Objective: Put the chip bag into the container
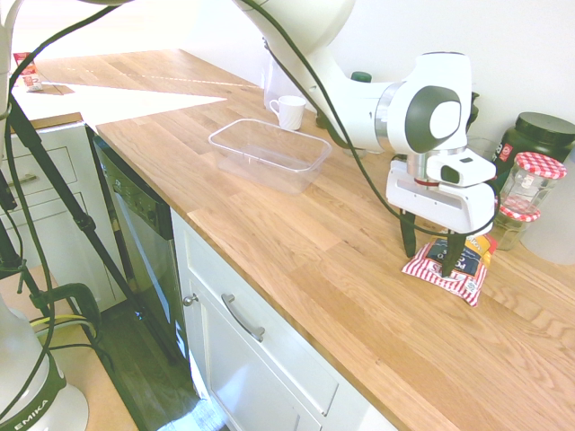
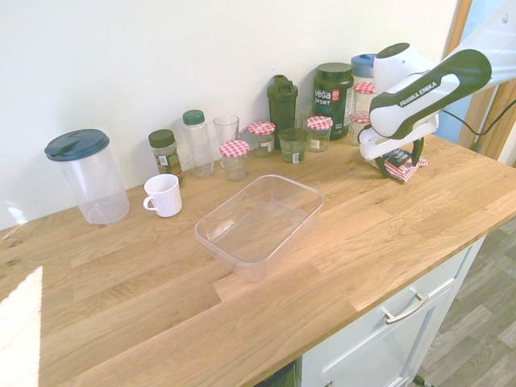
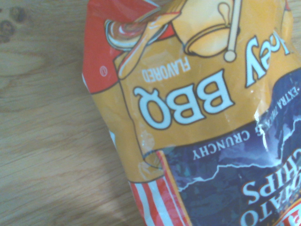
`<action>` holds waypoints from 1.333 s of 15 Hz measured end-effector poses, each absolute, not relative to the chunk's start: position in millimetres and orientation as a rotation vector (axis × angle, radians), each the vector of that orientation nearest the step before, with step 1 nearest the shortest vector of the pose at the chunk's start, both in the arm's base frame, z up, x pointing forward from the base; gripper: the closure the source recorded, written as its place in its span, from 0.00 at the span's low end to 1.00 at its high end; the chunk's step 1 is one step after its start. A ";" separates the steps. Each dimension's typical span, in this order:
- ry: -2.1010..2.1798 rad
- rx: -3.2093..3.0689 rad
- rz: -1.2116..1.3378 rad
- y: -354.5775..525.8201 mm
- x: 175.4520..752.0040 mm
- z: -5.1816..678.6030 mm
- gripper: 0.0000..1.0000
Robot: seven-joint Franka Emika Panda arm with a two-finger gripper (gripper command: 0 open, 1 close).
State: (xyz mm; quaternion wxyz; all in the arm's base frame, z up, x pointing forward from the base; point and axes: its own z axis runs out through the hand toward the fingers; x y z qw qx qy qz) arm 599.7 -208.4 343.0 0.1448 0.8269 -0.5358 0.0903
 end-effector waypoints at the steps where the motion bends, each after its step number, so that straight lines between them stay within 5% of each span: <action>1: -1.543 2.383 0.259 -208.3 599.8 342.9 1.00; 20: -1.531 2.417 0.264 -191.5 603.8 347.1 1.00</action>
